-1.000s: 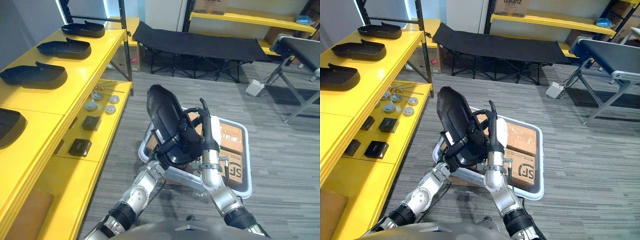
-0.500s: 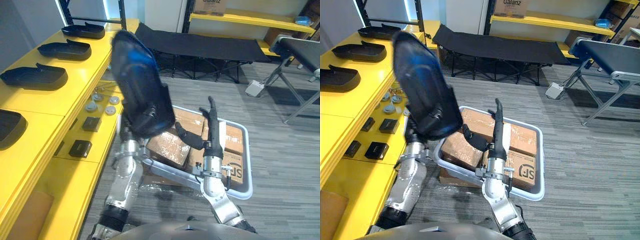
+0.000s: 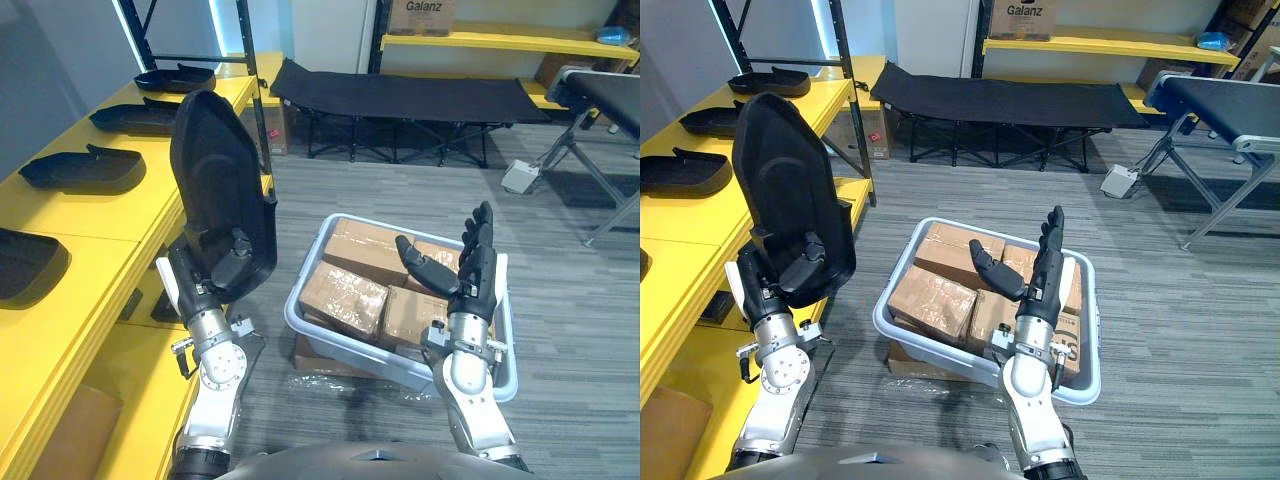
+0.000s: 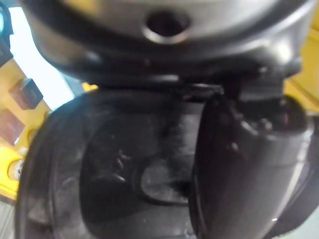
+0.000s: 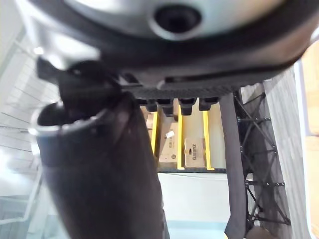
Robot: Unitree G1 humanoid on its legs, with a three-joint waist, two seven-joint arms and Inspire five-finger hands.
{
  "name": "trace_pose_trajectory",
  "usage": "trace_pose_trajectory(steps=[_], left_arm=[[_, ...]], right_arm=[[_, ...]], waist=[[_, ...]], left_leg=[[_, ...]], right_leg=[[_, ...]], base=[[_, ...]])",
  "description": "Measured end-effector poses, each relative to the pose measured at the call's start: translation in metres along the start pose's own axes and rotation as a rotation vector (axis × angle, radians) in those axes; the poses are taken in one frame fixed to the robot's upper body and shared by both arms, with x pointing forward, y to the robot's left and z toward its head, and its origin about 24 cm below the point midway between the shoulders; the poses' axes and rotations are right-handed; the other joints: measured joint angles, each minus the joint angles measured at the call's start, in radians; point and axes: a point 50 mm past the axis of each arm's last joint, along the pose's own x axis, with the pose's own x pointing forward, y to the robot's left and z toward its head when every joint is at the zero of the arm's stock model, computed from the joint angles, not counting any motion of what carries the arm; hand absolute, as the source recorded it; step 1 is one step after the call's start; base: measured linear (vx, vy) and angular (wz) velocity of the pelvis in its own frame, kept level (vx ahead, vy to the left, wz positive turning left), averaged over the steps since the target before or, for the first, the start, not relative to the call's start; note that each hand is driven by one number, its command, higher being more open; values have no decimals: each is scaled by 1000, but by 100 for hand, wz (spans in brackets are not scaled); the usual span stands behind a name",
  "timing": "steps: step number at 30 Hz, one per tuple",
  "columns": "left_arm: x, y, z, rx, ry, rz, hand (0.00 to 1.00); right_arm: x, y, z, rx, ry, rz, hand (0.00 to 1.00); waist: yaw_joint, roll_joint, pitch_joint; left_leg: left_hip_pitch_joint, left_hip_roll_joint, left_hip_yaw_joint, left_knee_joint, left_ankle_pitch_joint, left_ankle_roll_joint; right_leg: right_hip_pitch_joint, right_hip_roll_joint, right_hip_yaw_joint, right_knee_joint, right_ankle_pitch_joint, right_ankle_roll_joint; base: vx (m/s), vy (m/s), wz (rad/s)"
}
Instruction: Walk over and take three plastic housings, then place them on the shelf
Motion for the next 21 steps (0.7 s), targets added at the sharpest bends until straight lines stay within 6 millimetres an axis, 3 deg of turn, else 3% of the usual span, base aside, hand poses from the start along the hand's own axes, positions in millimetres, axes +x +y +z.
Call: trace_pose_trajectory(steps=[7,10,21], left_arm=[[-6,14,18,-307,6,-59,0],[-9,26,27,-359,-16,-49,0],[-20,78,52,-314,-143,76,0]], right_arm=[[-4,0,-11,-41,91,134,100],[-6,14,-11,-43,98,215,100],[-5,66,-3,0,65,488,100]], waist=[[3,21,1],[10,26,4],[115,28,16]], left_leg=[[-29,2,-40,18,-1,1],[-42,3,-63,20,-1,2],[-85,-5,-220,28,13,9]], right_leg=[[12,0,-43,-10,0,1],[18,0,-70,-11,-1,1],[86,0,-242,-5,-36,9]], base=[[34,-7,16],[21,-1,25],[24,-9,43]])
